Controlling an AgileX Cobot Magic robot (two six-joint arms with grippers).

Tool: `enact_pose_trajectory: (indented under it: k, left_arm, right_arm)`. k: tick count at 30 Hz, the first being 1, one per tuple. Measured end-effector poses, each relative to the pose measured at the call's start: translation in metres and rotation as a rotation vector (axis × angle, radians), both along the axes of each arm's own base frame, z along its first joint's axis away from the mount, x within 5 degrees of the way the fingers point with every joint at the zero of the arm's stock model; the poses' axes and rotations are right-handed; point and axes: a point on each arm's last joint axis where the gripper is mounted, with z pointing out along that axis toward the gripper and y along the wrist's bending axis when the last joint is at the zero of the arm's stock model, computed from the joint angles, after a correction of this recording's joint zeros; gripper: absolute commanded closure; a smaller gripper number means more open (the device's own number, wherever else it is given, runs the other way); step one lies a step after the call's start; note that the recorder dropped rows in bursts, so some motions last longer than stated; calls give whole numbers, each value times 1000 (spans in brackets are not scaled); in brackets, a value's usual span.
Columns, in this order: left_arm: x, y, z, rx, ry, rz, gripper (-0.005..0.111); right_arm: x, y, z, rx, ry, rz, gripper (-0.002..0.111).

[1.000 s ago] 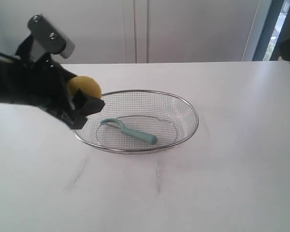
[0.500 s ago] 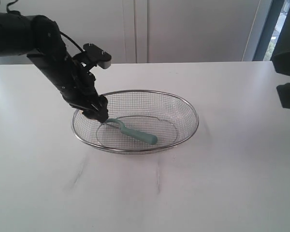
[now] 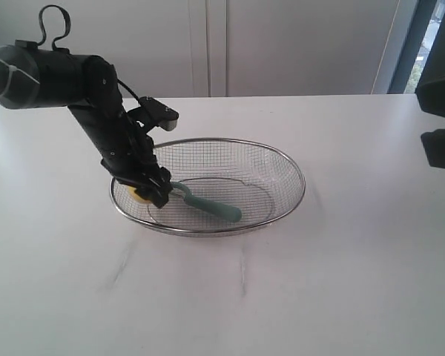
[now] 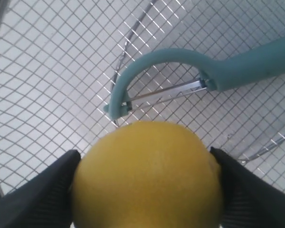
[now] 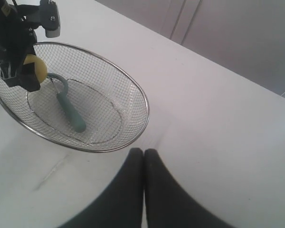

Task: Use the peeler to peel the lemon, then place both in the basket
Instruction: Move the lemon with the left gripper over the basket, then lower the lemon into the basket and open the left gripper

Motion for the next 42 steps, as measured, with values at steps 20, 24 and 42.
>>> enact_pose_trajectory:
  k: [20, 24, 42]
  left_arm:
    - [7, -9, -14, -87, 1, 56, 72]
    - [7, -9, -14, -89, 2, 57, 48]
    - [11, -15, 20, -89, 56, 14, 32]
  right_arm:
    - [0, -1, 0, 3, 0, -13, 108]
    - [0, -1, 0, 2, 0, -13, 108]
    - [0, -1, 0, 2, 2, -14, 108]
